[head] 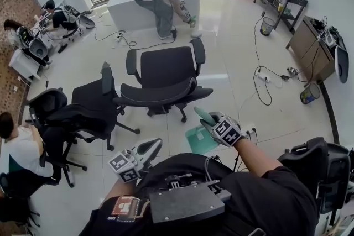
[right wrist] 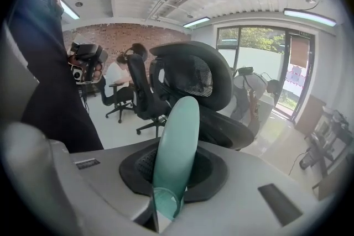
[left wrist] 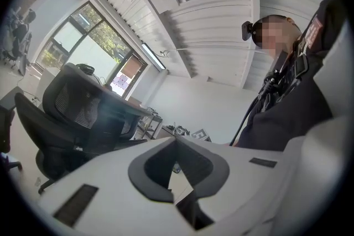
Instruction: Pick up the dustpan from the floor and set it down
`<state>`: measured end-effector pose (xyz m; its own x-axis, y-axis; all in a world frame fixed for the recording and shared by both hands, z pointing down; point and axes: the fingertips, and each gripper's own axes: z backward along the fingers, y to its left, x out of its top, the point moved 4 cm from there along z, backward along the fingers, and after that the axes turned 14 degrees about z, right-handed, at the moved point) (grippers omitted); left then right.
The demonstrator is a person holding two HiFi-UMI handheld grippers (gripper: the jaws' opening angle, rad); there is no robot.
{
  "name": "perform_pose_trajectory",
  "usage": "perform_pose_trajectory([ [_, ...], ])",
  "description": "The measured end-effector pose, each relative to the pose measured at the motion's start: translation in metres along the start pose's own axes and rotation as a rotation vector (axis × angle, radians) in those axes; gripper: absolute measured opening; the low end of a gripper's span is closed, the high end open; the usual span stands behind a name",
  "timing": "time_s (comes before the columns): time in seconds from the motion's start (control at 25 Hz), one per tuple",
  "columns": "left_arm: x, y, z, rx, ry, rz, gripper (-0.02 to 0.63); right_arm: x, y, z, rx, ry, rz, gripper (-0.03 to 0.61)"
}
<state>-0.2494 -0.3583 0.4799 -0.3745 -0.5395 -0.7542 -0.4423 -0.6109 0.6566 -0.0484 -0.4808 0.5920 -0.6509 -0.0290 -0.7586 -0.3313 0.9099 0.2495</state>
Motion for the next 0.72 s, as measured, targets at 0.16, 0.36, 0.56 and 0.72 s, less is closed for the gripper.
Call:
perform_pose_trajectory([
  [0.16,-0.012,0.013,0.013,0.017,0.004,0.011,0.008,-0.023,-0.001,-0.029,-0.006,0.031,-0.017,0.069],
  [0.36,-0.033,0.044,0.024,0.078,0.022,0.054,0.008,-0.07,-0.008,-0.093,0.004,0.068,-0.035,0.071],
  [0.56,-0.067,0.087,0.046,0.179,0.037,0.137,0.008,-0.141,-0.011,-0.179,0.015,0.115,-0.091,0.071],
  [0.72,-0.094,0.127,0.074,0.266,0.024,0.208,0.008,-0.204,-0.01,-0.255,0.003,0.174,-0.152,0.072],
])
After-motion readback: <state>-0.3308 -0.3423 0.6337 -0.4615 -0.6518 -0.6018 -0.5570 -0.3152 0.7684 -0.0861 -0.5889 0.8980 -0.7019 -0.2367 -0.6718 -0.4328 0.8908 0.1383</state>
